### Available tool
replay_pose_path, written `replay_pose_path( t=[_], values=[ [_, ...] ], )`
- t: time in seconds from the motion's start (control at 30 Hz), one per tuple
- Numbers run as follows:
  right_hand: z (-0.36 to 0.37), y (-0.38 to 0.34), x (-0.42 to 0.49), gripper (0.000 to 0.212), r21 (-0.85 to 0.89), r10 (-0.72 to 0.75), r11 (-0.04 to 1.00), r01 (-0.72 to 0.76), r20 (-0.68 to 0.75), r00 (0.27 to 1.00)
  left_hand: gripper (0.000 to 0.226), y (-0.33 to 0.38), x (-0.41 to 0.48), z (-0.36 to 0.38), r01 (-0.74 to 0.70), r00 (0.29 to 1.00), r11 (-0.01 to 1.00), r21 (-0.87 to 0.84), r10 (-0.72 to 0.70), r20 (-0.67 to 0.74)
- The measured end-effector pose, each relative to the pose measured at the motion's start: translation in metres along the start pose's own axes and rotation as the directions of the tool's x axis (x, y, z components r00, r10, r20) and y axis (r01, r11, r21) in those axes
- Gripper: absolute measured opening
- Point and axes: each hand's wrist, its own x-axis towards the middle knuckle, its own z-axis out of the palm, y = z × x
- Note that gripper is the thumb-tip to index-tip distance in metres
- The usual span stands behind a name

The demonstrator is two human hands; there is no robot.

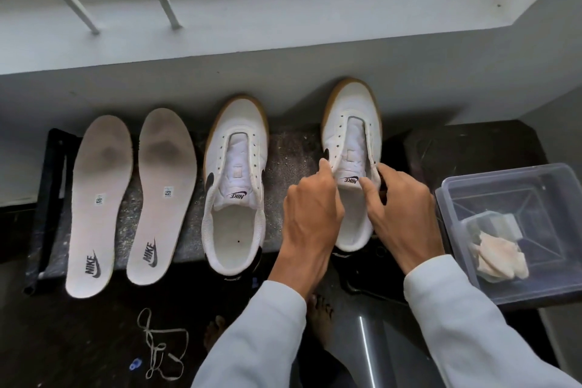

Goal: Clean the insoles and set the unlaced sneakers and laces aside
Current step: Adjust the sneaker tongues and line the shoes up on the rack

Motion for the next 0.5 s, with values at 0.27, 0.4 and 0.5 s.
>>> replay_pose_path(
  t=[0.27,0.4,0.5],
  values=[
    [0.006,-0.010,0.002,0.021,0.064,-0.069,0.995,0.075,-0.086,0.994,0.015,-0.008,-0.002,-0.013,0.023,0.984,0.998,-0.054,-0.032,-0.176],
    [0.011,-0.022,0.001,0.018,0.070,-0.103,0.992,0.107,-0.067,0.992,0.020,-0.017,-0.009,-0.020,0.025,0.971,1.000,-0.017,-0.029,-0.238],
    [0.012,-0.028,-0.001,0.017,0.060,-0.120,0.991,0.123,-0.044,0.992,0.016,-0.024,-0.016,-0.019,0.040,0.969,0.998,-0.058,-0.052,-0.243]
  ],
)
